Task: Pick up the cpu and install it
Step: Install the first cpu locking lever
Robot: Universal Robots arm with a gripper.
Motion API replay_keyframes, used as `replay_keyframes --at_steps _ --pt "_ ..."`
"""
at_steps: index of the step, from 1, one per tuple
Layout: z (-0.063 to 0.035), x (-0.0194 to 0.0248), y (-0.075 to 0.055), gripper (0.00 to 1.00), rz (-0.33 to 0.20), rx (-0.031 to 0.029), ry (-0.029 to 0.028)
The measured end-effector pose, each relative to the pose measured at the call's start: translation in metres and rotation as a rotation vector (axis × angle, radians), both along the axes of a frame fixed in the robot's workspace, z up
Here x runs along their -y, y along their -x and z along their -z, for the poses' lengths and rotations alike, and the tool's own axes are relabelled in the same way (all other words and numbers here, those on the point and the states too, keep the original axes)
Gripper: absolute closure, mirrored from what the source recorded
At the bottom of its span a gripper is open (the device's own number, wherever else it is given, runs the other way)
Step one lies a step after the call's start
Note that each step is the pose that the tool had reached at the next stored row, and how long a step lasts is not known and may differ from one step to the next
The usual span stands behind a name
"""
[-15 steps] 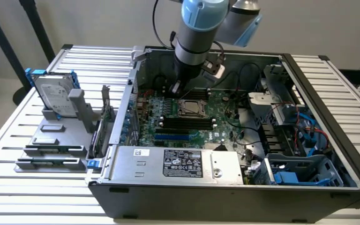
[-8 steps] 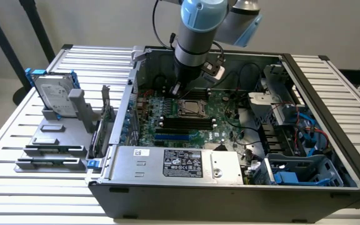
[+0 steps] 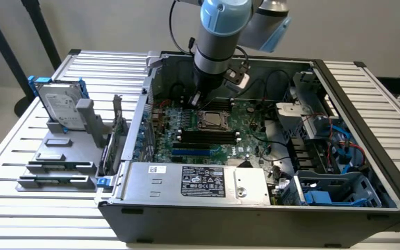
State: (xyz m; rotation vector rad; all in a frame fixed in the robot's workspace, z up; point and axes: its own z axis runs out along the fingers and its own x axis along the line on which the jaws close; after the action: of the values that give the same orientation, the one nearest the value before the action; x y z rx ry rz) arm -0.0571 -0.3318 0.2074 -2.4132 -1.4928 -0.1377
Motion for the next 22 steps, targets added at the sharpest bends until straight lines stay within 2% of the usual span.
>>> replay_keyframes --at_steps 3,6,9,22 --pt "0.0004 -0.0013 0.0000 0.89 0.000 0.0000 0.0028" --pt "0.0006 -0.0015 0.0000 0.89 0.000 0.0000 0.0095" --pt "0.0010 -0.0016 0.0000 0.89 0.000 -0.0002 0.0137" --pt "0.0026 -0.0020 -0.0040 0.89 0.000 -0.0001 0.0195"
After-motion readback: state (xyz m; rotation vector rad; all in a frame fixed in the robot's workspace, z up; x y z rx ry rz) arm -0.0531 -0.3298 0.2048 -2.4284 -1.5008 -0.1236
